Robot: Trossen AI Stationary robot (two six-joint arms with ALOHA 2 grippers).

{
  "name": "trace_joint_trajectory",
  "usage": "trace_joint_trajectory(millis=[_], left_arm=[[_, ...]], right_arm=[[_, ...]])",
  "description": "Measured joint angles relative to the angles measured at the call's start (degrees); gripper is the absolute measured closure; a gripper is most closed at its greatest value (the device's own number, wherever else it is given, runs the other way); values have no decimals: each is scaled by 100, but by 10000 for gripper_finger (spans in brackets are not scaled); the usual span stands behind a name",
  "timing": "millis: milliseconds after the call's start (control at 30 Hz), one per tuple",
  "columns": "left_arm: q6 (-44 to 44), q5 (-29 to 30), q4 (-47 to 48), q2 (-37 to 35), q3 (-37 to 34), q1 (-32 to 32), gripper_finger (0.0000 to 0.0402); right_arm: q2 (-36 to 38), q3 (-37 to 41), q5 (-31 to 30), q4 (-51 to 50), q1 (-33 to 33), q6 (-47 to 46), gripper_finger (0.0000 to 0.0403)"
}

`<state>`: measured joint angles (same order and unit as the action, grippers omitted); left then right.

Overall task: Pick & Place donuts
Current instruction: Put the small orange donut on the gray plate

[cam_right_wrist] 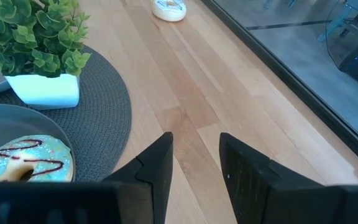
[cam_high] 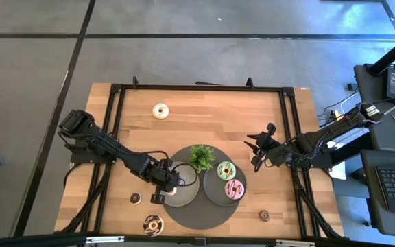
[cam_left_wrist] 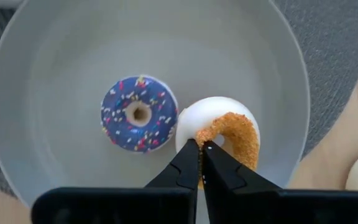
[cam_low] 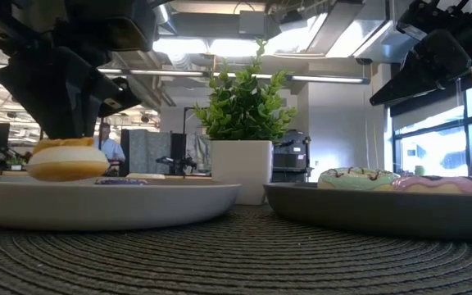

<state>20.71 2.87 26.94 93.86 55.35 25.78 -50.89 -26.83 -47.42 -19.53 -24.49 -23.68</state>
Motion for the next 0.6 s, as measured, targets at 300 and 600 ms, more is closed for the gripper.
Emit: trace_joint_trajectory(millis=[300,600], left_arm=[[-57,-92,-44,230,2,0,398],[-50,121,-41,424,4,1,392]], right_arm=[[0,0,1,0,0,-1,269],[0,0,2,0,2,-7,269]])
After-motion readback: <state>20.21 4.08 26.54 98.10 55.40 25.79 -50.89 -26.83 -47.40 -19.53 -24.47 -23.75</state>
